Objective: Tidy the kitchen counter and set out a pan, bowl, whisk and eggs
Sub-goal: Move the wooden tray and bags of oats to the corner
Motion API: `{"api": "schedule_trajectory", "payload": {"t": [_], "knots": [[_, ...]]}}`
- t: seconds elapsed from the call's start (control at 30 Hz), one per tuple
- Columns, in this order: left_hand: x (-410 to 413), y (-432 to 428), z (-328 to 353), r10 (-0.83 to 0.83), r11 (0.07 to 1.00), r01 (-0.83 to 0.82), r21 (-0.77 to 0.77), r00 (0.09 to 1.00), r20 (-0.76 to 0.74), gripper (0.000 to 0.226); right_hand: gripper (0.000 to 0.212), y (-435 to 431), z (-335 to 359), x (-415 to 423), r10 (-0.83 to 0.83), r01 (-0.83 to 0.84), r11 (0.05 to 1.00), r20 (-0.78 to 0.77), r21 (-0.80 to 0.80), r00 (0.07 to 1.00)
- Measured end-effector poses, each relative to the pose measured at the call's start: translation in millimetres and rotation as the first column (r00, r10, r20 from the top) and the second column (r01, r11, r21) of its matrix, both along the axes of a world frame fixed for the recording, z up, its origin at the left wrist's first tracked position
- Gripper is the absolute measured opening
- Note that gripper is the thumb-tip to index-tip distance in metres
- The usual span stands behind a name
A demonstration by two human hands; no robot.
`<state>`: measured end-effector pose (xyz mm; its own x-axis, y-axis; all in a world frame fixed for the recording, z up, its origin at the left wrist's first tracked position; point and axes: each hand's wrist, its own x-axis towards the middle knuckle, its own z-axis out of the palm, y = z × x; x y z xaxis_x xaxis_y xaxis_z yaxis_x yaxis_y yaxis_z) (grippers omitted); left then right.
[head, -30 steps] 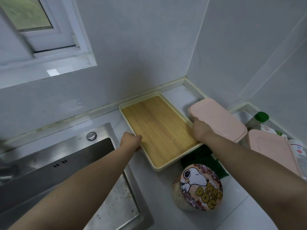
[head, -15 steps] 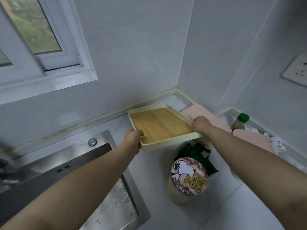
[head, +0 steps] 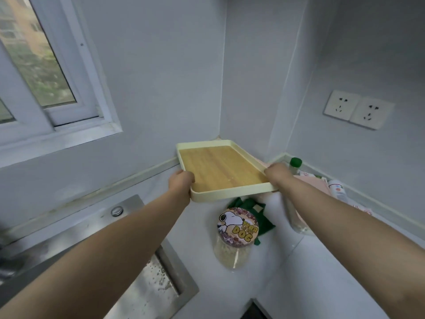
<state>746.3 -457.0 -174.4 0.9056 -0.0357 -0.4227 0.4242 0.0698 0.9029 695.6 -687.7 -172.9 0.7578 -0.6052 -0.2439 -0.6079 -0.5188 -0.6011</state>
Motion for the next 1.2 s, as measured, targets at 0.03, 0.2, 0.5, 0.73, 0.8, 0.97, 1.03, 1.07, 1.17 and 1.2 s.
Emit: {"api": "schedule_trajectory", "payload": {"t": [0.03,0.2,0.5,0.73,0.8,0.97,1.03,1.07,1.17,1.2], "knots": [[-5,-3,4,-0.040,0.999,0.040,-0.010,0.999,0.015,0.032,0.017,-1,5,-10,-0.031,0.031,1.000,0.005,-0.006,1.000],[-26,-18,10,-0.159,0.986,0.164,-0.037,0.980,0.120,0.044,0.025,-10,10,-64,-0.134,0.138,0.990,0.099,-0.032,0.986],[-94,-62,23,-0.335,0.941,0.338,0.003,0.931,0.148,0.053,0.021,-38,7,-168,-0.322,0.335,0.941,0.193,-0.040,0.927],[-155,-107,28,-0.476,0.876,0.483,0.007,0.860,0.184,0.049,0.019,-65,13,-257,-0.451,0.472,0.880,0.211,-0.060,0.867],[-173,-116,30,-0.496,0.863,0.506,0.003,0.844,0.203,0.047,0.021,-71,12,-279,-0.482,0.505,0.861,0.217,-0.061,0.849],[-235,-142,36,-0.548,0.824,0.567,-0.019,0.804,0.230,0.047,0.022,-81,15,-351,-0.539,0.571,0.814,0.230,-0.104,0.810],[-258,-152,33,-0.580,0.800,0.600,-0.019,0.780,0.235,0.045,0.022,-83,16,-382,-0.557,0.593,0.796,0.235,-0.123,0.797],[-272,-156,31,-0.594,0.788,0.615,-0.020,0.769,0.235,0.044,0.022,-83,16,-399,-0.567,0.604,0.786,0.236,-0.131,0.789],[-313,-165,30,-0.626,0.766,0.643,-0.001,0.746,0.228,0.043,0.020,-84,17,-447,-0.604,0.640,0.758,0.236,-0.124,0.761],[-331,-168,30,-0.634,0.761,0.649,0.017,0.738,0.229,0.043,0.018,-84,17,-466,-0.619,0.654,0.746,0.232,-0.125,0.750]]}}
